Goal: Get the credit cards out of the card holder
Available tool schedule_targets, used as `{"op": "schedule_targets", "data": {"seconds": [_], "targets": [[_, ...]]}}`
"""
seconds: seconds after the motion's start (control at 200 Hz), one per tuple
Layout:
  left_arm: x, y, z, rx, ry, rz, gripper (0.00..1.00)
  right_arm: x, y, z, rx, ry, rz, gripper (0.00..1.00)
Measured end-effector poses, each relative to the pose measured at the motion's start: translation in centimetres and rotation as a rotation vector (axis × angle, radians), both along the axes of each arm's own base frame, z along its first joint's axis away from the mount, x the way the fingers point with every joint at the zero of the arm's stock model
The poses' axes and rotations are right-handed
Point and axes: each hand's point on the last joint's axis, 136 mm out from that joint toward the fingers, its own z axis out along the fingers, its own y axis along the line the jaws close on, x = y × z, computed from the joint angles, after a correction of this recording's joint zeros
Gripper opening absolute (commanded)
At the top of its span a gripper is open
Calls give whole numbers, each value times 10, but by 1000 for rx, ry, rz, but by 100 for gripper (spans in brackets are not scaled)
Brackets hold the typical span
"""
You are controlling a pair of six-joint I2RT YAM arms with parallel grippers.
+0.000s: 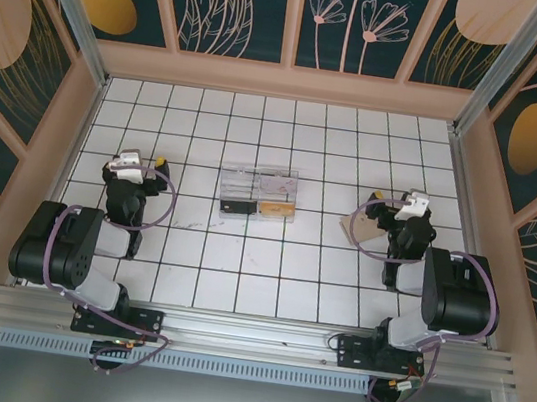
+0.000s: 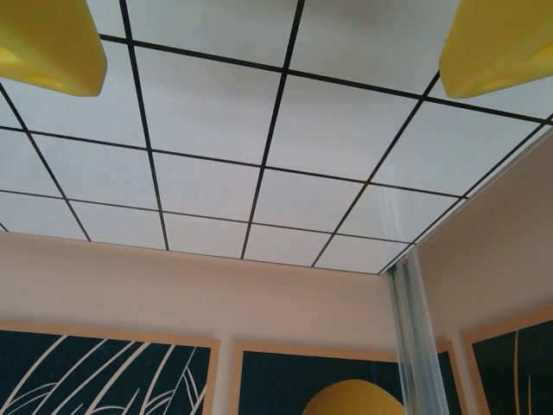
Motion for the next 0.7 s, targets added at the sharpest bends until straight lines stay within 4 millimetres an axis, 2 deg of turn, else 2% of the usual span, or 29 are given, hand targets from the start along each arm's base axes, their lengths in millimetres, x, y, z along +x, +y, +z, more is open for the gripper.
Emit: {"op": "schedule_targets", "data": {"seconds": [0.225,0.33,0.415,0.5,0.611,0.701], "targets": [[1,0,-1,0,10,0,99,0,-1,0,1,0,-2,99],[14,4,3,4,60,24,99,0,0,0,-3,0,-1,99],[30,14,34,6,51,87,99,-1,2,2,-12,4,-3,99],[30,24,78,-21,-10,154,99,-3,6,13,-14,13,-6,99],[18,36,128,-149,-86,236,99,-1,4,54,24,-53,-31,99],[12,35,161,-272,-134,235,99,-6,1,87,118,-112,-57,99]]}}
